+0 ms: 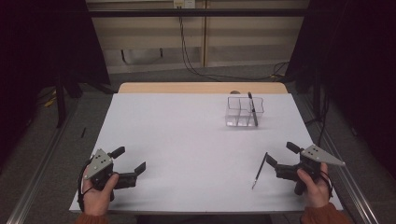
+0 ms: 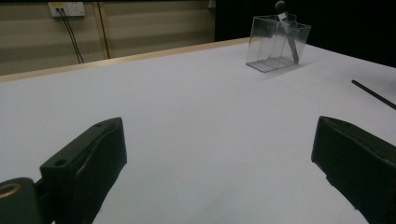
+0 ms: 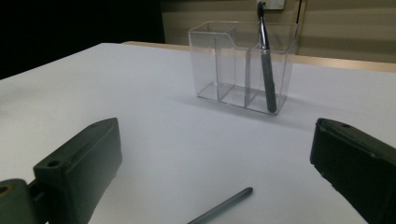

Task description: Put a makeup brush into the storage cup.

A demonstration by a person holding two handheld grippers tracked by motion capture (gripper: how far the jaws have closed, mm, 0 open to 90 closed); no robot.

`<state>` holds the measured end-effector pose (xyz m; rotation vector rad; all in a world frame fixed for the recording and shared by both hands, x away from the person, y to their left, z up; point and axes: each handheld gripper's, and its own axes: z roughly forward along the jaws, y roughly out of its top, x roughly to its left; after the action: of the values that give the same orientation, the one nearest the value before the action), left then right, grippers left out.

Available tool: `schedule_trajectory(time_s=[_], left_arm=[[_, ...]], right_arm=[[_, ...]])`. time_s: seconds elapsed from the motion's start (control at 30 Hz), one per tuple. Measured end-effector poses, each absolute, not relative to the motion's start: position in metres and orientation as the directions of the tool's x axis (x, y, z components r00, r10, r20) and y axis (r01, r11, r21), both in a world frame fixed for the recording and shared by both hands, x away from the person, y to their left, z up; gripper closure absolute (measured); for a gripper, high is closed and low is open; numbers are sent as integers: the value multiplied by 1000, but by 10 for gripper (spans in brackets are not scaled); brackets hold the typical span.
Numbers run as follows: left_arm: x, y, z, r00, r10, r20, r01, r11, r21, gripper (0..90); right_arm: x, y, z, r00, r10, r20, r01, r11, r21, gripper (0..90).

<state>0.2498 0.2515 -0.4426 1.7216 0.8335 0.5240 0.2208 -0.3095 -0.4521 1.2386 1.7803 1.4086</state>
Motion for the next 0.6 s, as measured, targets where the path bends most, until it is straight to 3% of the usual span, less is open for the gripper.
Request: schedule_trajectory(time_s=[0.6], left_arm=[[251,255,-443,656,752,-63,268,-154,951,33]], right_arm=[[225,-308,-450,-445,888,115,316,36,948,9]])
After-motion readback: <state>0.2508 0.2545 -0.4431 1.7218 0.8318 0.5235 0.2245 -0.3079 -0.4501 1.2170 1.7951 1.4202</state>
